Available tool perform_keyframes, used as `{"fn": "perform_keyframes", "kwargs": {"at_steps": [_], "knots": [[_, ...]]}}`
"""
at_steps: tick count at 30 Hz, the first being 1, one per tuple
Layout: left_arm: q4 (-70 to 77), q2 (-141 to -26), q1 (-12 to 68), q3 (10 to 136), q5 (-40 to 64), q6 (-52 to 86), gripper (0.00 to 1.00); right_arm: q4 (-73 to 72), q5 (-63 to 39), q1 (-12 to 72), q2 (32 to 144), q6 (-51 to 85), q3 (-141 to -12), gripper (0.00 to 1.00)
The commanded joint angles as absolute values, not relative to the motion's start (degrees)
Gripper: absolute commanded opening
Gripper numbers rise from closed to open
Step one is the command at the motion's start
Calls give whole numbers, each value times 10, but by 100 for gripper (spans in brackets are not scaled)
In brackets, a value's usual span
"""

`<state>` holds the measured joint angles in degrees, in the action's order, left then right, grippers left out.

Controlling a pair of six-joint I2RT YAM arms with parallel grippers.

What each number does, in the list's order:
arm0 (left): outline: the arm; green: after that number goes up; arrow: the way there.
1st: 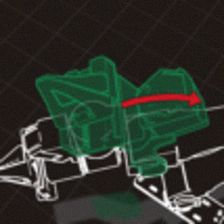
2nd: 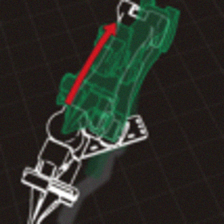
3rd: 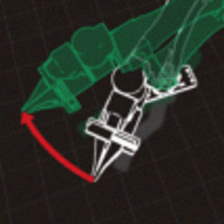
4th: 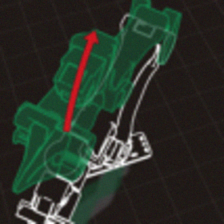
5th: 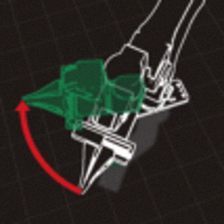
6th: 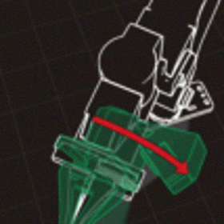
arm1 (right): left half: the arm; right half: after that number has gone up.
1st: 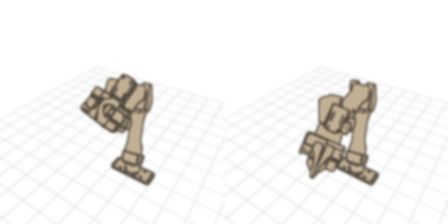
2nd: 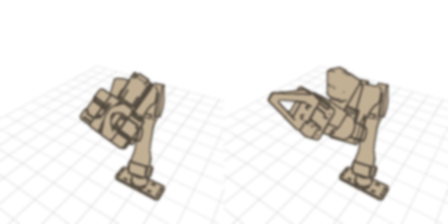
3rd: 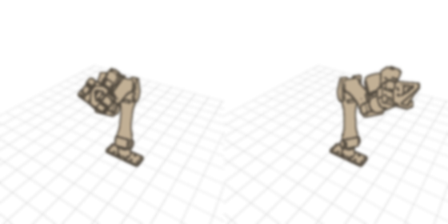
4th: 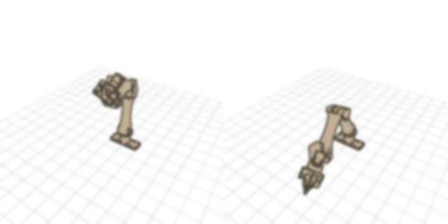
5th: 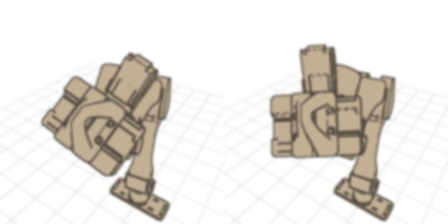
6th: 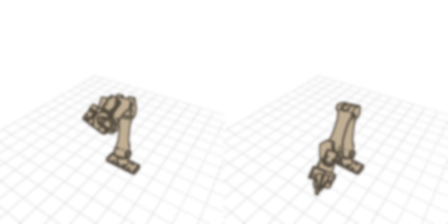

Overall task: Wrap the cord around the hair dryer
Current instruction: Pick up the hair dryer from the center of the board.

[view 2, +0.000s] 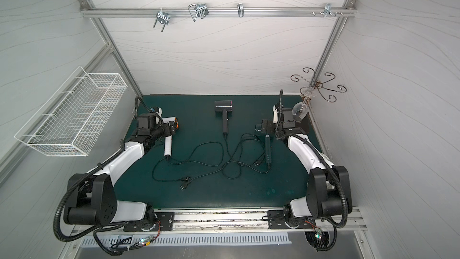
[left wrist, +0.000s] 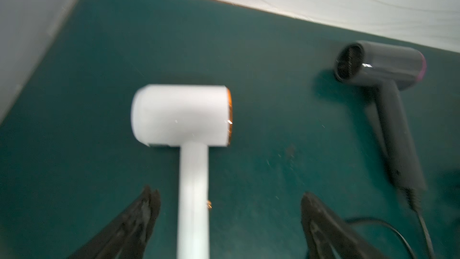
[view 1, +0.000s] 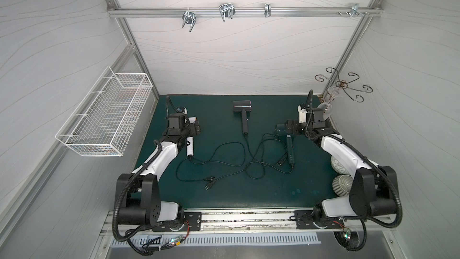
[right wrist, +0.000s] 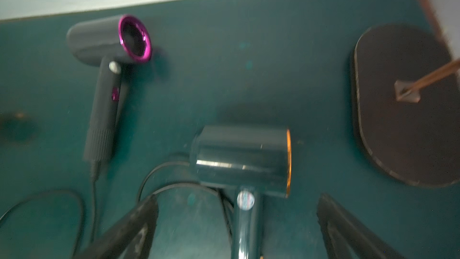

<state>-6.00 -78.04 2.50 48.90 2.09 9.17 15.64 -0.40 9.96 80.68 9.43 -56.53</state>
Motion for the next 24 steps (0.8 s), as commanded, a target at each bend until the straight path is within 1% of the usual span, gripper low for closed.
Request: {"fn": "perform_keyframes", "kwargs": {"at_steps": [1,4,7,10,15,24], "knots": [[-175,-767,38,516,93,134,97,338,-85,84,822,133,-600,99],[-210,-756,43,513,131,154,98,388,-141,69,835,136,-607,99],[-220,-742,47,503,160,160,98,410,-139,68,847,128,-604,97],[-223,-736,48,495,167,163,98,418,-133,65,862,128,-600,96],[-222,-746,53,501,182,168,98,413,-93,66,896,128,-592,89],[-223,-764,74,512,190,163,98,357,-27,72,947,126,-590,83]]}}
